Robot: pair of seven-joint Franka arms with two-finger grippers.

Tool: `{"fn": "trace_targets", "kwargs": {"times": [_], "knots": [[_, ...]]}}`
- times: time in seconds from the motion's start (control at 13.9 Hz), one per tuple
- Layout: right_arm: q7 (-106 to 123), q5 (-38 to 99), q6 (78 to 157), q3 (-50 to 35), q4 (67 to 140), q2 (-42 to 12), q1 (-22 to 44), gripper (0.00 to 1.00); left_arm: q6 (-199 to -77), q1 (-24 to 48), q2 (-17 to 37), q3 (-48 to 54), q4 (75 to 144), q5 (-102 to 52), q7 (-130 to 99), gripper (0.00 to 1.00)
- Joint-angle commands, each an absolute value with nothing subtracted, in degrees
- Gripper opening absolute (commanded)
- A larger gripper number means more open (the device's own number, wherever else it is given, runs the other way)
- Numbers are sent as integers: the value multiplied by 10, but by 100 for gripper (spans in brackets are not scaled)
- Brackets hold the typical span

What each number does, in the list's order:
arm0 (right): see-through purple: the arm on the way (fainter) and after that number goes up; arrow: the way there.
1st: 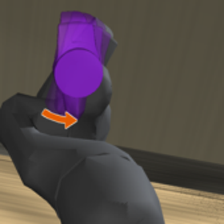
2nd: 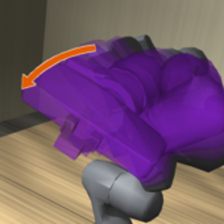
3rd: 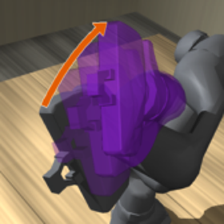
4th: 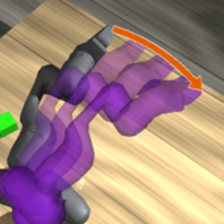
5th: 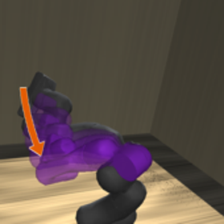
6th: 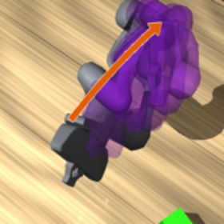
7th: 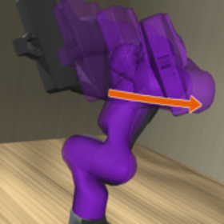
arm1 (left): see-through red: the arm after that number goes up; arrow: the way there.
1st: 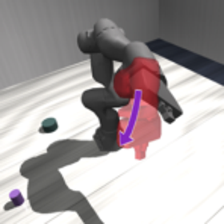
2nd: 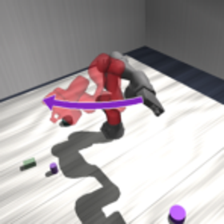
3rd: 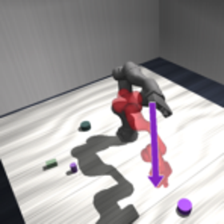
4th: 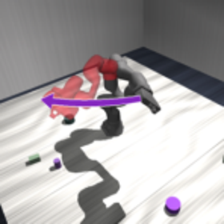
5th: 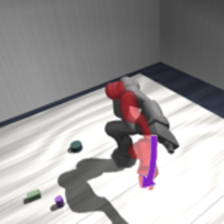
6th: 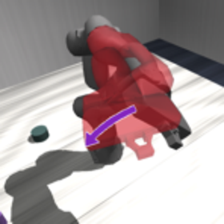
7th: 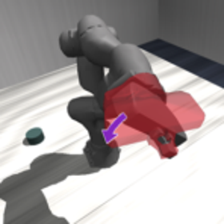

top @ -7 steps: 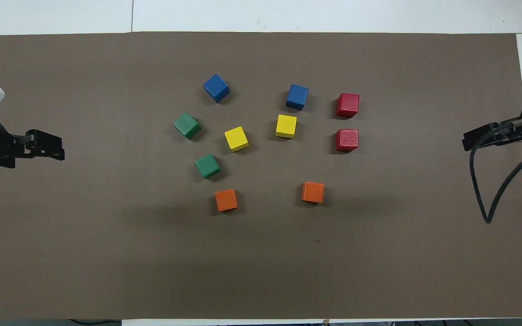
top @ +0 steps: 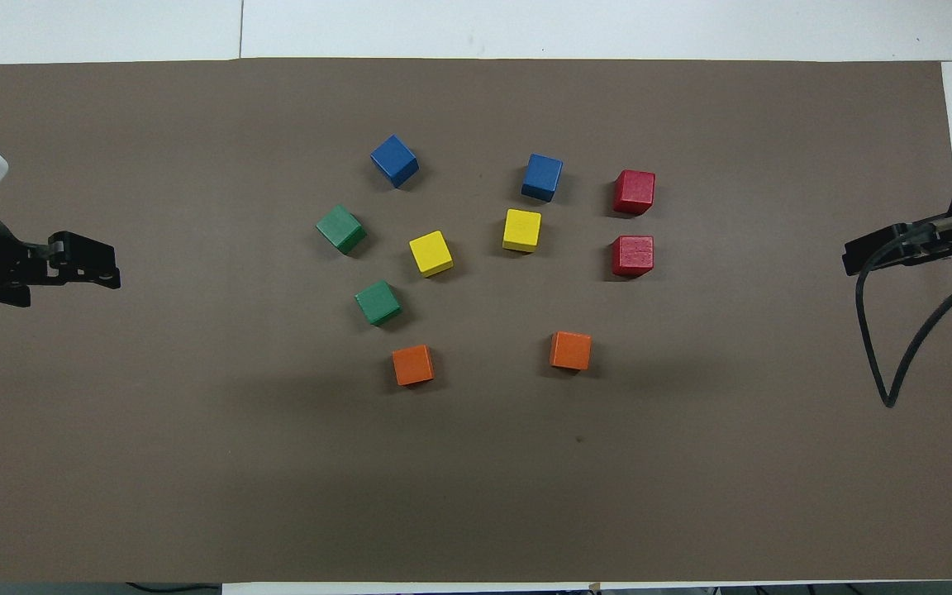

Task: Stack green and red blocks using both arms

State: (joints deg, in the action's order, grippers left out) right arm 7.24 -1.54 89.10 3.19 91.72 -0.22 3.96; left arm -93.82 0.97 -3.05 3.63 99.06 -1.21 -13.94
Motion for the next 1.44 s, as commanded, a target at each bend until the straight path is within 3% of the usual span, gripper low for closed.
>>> {"fn": "trace_targets", "kwargs": {"times": [0.0,0.14,0.36,0.65,0.86,1.36], "knots": [[57,-7,894,30,931,11,40,100,-1003,37,-30,38,1015,-20,-214,100],[11,-7,906,24,939,11,43,100,-1042,61,-5,37,1034,-19,-280,100],[-74,-7,996,18,1006,5,88,100,-1119,139,77,36,1036,-8,-372,100],[-180,4,1155,18,1068,-68,138,100,-1223,204,142,36,1060,-9,-509,100],[-192,11,1230,18,1086,-112,149,100,-1245,224,187,35,1060,3,-512,100],[-214,11,1311,18,1089,-180,163,100,-1350,263,192,36,1138,11,-571,100]]}}
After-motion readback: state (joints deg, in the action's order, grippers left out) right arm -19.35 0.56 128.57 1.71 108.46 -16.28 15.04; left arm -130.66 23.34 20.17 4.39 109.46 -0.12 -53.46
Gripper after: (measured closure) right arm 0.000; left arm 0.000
